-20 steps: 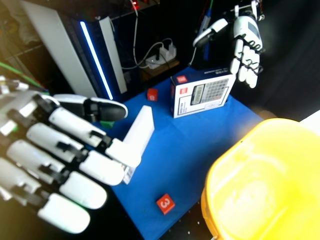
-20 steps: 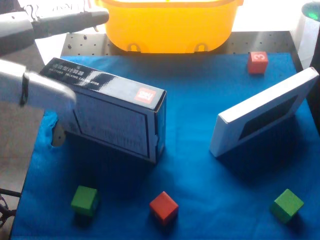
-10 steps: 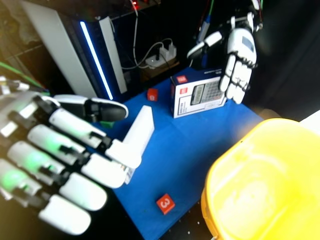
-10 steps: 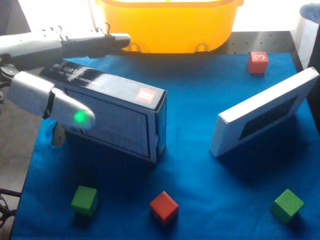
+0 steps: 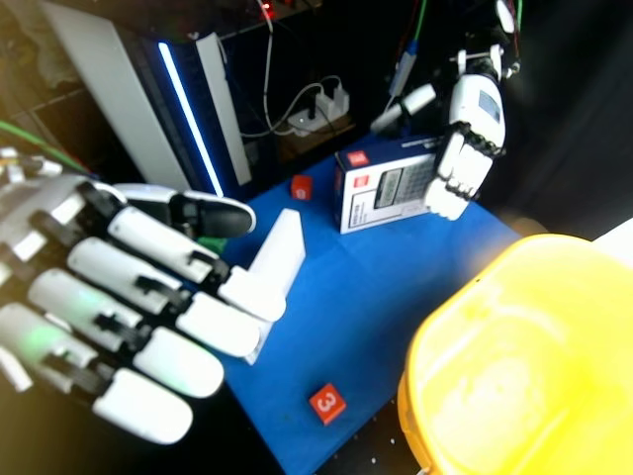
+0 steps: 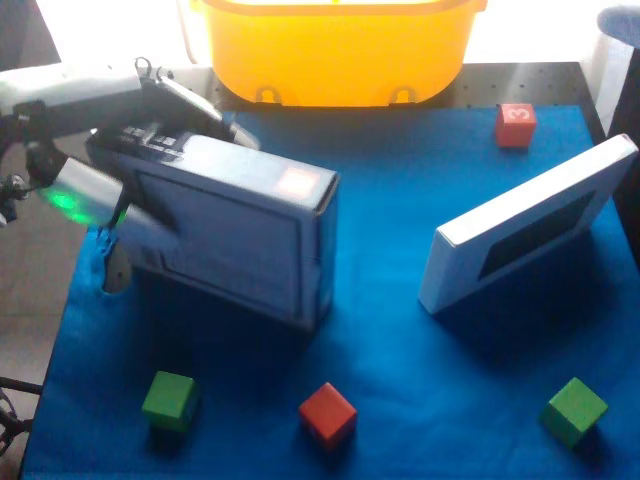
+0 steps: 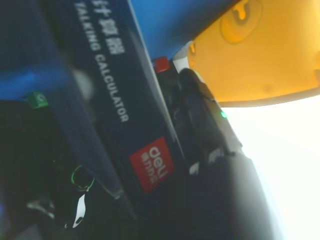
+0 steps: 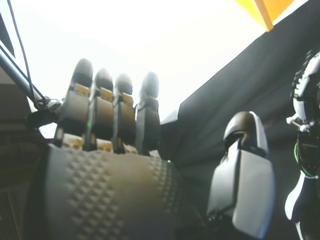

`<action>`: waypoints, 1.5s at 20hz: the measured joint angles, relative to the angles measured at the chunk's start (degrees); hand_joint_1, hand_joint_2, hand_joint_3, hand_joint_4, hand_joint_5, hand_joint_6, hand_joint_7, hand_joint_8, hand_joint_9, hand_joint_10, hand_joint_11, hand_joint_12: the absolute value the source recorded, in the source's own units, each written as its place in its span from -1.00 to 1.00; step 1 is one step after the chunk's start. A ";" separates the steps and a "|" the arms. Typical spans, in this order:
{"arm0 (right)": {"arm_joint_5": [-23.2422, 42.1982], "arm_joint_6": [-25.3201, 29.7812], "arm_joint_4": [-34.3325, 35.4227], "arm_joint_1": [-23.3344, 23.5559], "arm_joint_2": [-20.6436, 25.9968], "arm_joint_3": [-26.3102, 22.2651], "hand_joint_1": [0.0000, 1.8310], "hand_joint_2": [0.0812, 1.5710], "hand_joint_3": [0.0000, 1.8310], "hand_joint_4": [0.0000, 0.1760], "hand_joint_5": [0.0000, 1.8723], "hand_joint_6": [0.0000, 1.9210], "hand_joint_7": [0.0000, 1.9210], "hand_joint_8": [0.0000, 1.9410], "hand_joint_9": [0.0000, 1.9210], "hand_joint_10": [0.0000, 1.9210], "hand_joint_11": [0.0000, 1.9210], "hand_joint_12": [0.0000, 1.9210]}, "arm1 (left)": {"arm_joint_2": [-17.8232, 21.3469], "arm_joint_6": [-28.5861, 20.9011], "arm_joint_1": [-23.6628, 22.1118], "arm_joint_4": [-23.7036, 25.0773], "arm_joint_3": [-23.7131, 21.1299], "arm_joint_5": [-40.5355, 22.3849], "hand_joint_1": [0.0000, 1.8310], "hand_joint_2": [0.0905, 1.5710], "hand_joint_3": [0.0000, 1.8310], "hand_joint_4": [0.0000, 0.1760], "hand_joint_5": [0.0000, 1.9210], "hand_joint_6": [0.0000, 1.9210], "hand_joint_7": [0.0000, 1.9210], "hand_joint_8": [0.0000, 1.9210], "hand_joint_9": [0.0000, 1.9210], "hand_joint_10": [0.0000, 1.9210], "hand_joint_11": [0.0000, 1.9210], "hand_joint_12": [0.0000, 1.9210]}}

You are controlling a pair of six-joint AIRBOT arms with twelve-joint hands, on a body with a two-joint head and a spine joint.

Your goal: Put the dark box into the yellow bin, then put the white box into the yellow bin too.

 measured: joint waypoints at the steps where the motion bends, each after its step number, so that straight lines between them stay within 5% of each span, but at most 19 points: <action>1: -0.02 0.02 -0.17 0.00 0.00 -0.02 -0.60 0.07 -1.00 -1.00 -0.42 -1.00 -0.61 -1.00 -0.69 -1.00 -0.77 -0.78 | -0.20 0.04 0.00 -0.02 0.33 0.07 0.53 0.26 -1.00 -1.00 0.19 -0.46 0.28 -0.40 0.12 0.03 0.03 -0.47; 2: -0.04 0.00 -0.17 0.00 0.00 -0.11 -0.61 0.07 -1.00 -1.00 -0.43 -1.00 -0.61 -1.00 -0.69 -1.00 -0.78 -0.79 | -0.46 0.00 -0.02 -0.09 0.59 0.13 0.53 0.30 -1.00 -1.00 0.14 -0.49 0.21 -0.21 0.08 0.13 0.02 -0.24; 3: -0.04 0.02 -0.31 0.00 0.00 -0.13 -0.61 0.07 -1.00 -1.00 -0.42 -1.00 -0.61 -0.99 -0.69 -1.00 -0.78 -0.79 | -0.50 -0.09 -0.13 -0.24 0.63 0.37 0.53 0.28 -1.00 -1.00 0.10 -0.30 0.24 -0.30 0.14 0.01 0.03 -0.18; 7: -0.04 0.00 -0.42 0.00 0.00 -0.24 -0.60 0.05 -1.00 -1.00 -0.40 -0.99 -0.59 -0.99 -0.67 -0.99 -0.78 -0.79 | -0.50 -0.04 -0.15 -1.36 0.63 0.63 0.53 0.30 -1.00 -1.00 0.04 -0.05 0.16 -0.32 0.18 -0.09 0.16 -0.26; 9: 0.00 0.00 -0.44 0.00 0.00 -0.24 -0.60 0.02 -1.00 -1.00 -0.39 -0.99 -0.58 -0.99 -0.67 -0.99 -0.77 -0.79 | -0.50 0.72 -0.04 -3.08 0.61 0.26 0.53 0.29 -1.00 -1.00 0.07 -0.17 0.17 -0.34 0.20 -0.05 0.21 -0.25; 10: -0.02 0.00 -0.39 0.00 0.00 -0.24 -0.60 0.03 -1.00 -1.00 -0.41 -1.00 -0.59 -1.00 -0.68 -1.00 -0.77 -0.79 | -0.37 2.25 0.13 -5.03 0.44 -0.20 0.52 0.28 -1.00 -1.00 0.18 -0.43 0.18 -0.28 0.15 0.06 0.05 -0.05; 11: -0.02 0.00 -0.48 0.00 0.00 -0.24 -0.57 0.02 -1.00 -1.00 -0.41 -1.00 -0.59 -1.00 -0.68 -1.00 -0.77 -0.79 | 0.09 3.91 0.39 -7.63 -0.24 -0.76 0.42 0.27 -1.00 -1.00 0.19 -0.38 0.25 -0.27 0.17 -0.20 0.02 0.16; 13: -0.02 0.00 -0.46 0.00 0.00 -0.24 -0.54 0.06 -1.00 -1.00 -0.41 -1.00 -0.59 -1.00 -0.68 -1.00 -0.76 -0.79 | 1.01 5.62 0.42 -11.58 -0.50 -3.39 0.52 0.28 -1.00 -1.00 0.09 -0.30 0.24 -0.42 0.19 0.02 -0.04 0.07; 14: 0.00 0.00 -0.44 0.00 0.02 -0.24 -0.54 0.09 -0.99 -1.00 -0.42 -1.00 -0.60 -1.00 -0.68 -1.00 -0.75 -0.79 | 1.16 5.75 0.35 -13.64 -0.37 -4.55 0.51 0.34 -1.00 -1.00 -0.05 -0.06 0.13 -0.23 0.10 0.11 -0.05 0.02; 17: -0.02 0.00 -0.42 0.00 0.00 -0.24 -0.51 0.05 -1.00 -1.00 -0.43 -1.00 -0.60 -1.00 -0.68 -1.00 -0.75 -0.80 | 1.40 7.41 -0.37 -16.85 -0.39 -7.21 0.51 0.35 -1.00 -1.00 -0.01 -0.03 0.09 -0.09 -0.01 0.16 -0.16 -0.13; 18: 0.00 0.00 -0.46 0.00 0.00 -0.24 -0.50 0.05 -1.00 -1.00 -0.42 -1.00 -0.59 -1.00 -0.68 -0.99 -0.74 -0.80 | 1.40 8.09 -1.27 -17.44 -0.28 -8.07 0.36 0.38 -1.00 -1.00 0.03 0.01 0.01 0.03 -0.06 -0.37 -0.25 -0.18; 19: -0.02 0.00 -0.42 0.00 0.00 -0.22 -0.50 0.05 -1.00 -1.00 -0.42 -1.00 -0.58 -0.99 -0.68 -0.99 -0.74 -0.80 | 1.40 8.61 -2.29 -17.75 -0.13 -8.41 0.34 0.37 -1.00 -0.78 0.08 -0.08 0.00 0.07 0.03 -0.66 -0.22 -0.17; 20: -0.02 0.00 -0.37 0.00 0.00 -0.22 -0.50 0.06 -1.00 -1.00 -0.42 -1.00 -0.58 -0.99 -0.67 -0.99 -0.74 -0.80 | 1.33 8.76 -4.33 -18.38 0.39 -8.81 0.35 0.37 -1.00 -1.00 0.13 -0.09 -0.05 0.07 0.04 -0.85 -0.26 -0.16; 21: 0.02 0.02 -0.44 0.00 0.00 -0.15 -0.50 0.06 -1.00 -1.00 -0.42 -1.00 -0.58 -0.99 -0.66 -0.99 -0.75 -0.80 | 1.33 8.90 -6.10 -18.97 0.74 -9.22 0.46 0.42 -1.00 -1.00 0.05 0.05 -0.09 0.12 -0.13 0.02 -0.20 -0.20; 23: 0.00 0.00 -0.37 0.00 -0.07 0.02 -0.50 0.08 -1.00 -1.00 -0.42 -1.00 -0.57 -0.99 -0.66 -0.99 -0.73 -0.80 | 1.27 8.92 -9.16 -19.76 1.42 -10.56 0.45 0.51 -1.00 -1.00 -0.09 0.35 -0.29 0.30 -0.24 0.30 -0.07 -0.38; 25: 0.00 0.00 -0.35 0.00 -0.31 0.20 -0.48 0.05 -1.00 -1.00 -0.42 -1.00 -0.57 -0.99 -0.65 -0.99 -0.72 -0.80 | 0.52 9.29 -12.04 -18.53 2.71 -9.92 0.49 0.40 -1.00 -1.00 -0.01 0.19 -0.11 0.06 -0.01 0.08 0.08 -0.39; 28: -0.04 0.00 -0.61 0.00 -0.46 0.22 -0.52 0.02 -1.00 -1.00 -0.46 -1.00 -0.58 -1.00 -0.66 -0.99 -0.72 -0.80 | -0.48 9.70 -15.93 -18.60 4.33 -8.96 0.49 0.39 -1.00 -1.00 -0.03 0.19 -0.01 -0.03 -0.05 0.12 -0.04 -0.46; 29: 0.07 0.02 -0.35 0.00 -0.70 0.44 -0.49 0.00 -1.00 -1.00 -0.47 -1.00 -0.58 -1.00 -0.66 -1.00 -0.74 -0.81 | -1.29 9.92 -17.84 -18.18 5.68 -7.72 0.51 0.39 -1.00 -1.00 -0.05 0.22 0.06 -0.07 -0.12 0.12 -0.32 0.06; 30: 0.09 0.00 -0.22 0.00 -0.85 0.63 -0.49 0.00 -1.00 -1.00 -0.47 -1.00 -0.58 -1.00 -0.66 -1.00 -0.74 -0.81 | -1.75 9.99 -18.97 -17.94 6.40 -6.49 0.51 0.39 -1.00 -1.00 -0.05 0.22 0.06 -0.07 -0.12 0.12 -0.32 0.06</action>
